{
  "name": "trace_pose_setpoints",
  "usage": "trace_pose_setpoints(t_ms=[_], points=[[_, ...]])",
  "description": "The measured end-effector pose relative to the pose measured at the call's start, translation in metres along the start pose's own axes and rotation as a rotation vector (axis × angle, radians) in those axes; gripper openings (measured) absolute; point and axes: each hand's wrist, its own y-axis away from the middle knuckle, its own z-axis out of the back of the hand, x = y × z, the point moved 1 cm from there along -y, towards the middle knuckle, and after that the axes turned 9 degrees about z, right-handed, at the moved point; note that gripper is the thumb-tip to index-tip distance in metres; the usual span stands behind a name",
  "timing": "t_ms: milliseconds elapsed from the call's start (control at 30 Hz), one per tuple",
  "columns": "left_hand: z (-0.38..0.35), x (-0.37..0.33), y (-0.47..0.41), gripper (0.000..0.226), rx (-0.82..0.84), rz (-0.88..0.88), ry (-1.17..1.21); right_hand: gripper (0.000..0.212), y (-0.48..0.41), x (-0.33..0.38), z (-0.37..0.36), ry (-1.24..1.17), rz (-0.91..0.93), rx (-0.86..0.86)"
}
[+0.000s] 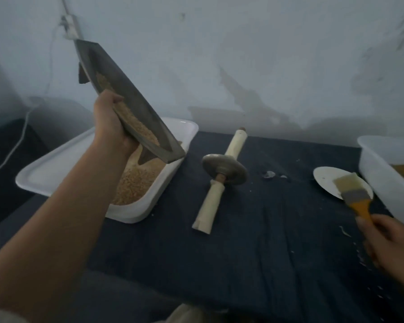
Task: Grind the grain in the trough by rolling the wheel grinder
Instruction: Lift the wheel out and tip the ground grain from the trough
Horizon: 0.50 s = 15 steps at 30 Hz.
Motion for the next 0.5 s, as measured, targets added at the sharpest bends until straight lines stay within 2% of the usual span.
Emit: trace_pose_setpoints(t_ms=[67, 200, 333, 433, 500], points=[[0.018, -0.012, -0.014, 0.022, -0.060, -0.034, -0.024, 0.063, -0.007, 0.025, -0.003, -0.064, 0.055, -0.018], [0.044, -0.026, -0.040, 0.027, -0.154, -0.086, -0.090, 0.050, -0.017, 0.143, -0.014, -0.241, 0.223, 0.099], [0.057, -0.034, -0.059, 0.034, -0.261, -0.115, -0.171, 0.018, -0.039, 0.242, -0.035, -0.377, 0.473, 0.213], [0.056, -0.040, -0.072, 0.050, -0.364, -0.179, -0.241, 0.031, -0.057, 0.288, -0.052, -0.403, 0.592, 0.279], [0.051, -0.043, -0.077, 0.048, -0.418, -0.263, -0.309, 0.031, -0.065, 0.311, -0.064, -0.368, 0.658, 0.286]])
